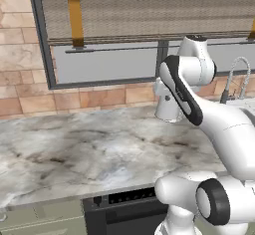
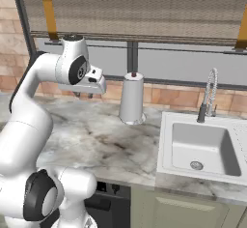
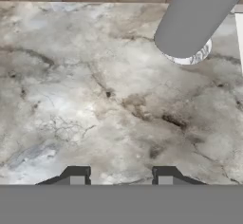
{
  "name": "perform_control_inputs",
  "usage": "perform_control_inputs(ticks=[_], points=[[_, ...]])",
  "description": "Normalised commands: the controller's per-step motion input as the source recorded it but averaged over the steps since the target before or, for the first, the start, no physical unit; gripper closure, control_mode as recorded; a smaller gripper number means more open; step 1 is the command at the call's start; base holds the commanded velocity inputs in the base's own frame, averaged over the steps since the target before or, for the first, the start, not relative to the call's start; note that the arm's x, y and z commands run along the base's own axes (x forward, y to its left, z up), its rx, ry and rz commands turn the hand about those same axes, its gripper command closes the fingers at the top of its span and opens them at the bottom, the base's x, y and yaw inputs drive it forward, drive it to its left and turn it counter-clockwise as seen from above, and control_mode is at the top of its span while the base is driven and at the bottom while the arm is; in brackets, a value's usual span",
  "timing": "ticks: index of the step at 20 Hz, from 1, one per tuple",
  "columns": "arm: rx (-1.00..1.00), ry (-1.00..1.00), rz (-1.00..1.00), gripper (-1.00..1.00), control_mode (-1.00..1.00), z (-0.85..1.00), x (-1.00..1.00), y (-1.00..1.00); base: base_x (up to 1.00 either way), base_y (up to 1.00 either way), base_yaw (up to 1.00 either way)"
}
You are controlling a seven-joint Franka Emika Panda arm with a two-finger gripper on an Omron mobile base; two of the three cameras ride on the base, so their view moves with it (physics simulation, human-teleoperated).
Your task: Navigate to the microwave.
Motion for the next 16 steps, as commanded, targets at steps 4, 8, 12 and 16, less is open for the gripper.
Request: perform_control_inputs(ticks=[4, 8, 12, 16], points=[[0.00, 0.00, 0.00, -1.00, -1.00, -0.16, -0.44, -0.05, 0.00, 0.00, 0.00], [0.00, 0.00, 0.00, -1.00, -1.00, -0.48, -0.82, -0.02, 0.00, 0.00, 0.00], [0.00, 0.00, 0.00, -1.00, 1.00, -0.27, -0.41, 0.00, -0.36, 0.00, 0.01], [0.00, 0.00, 0.00, -1.00, 1.00, 0.00, 0.00, 0.00, -0.61, 0.00, 0.10]])
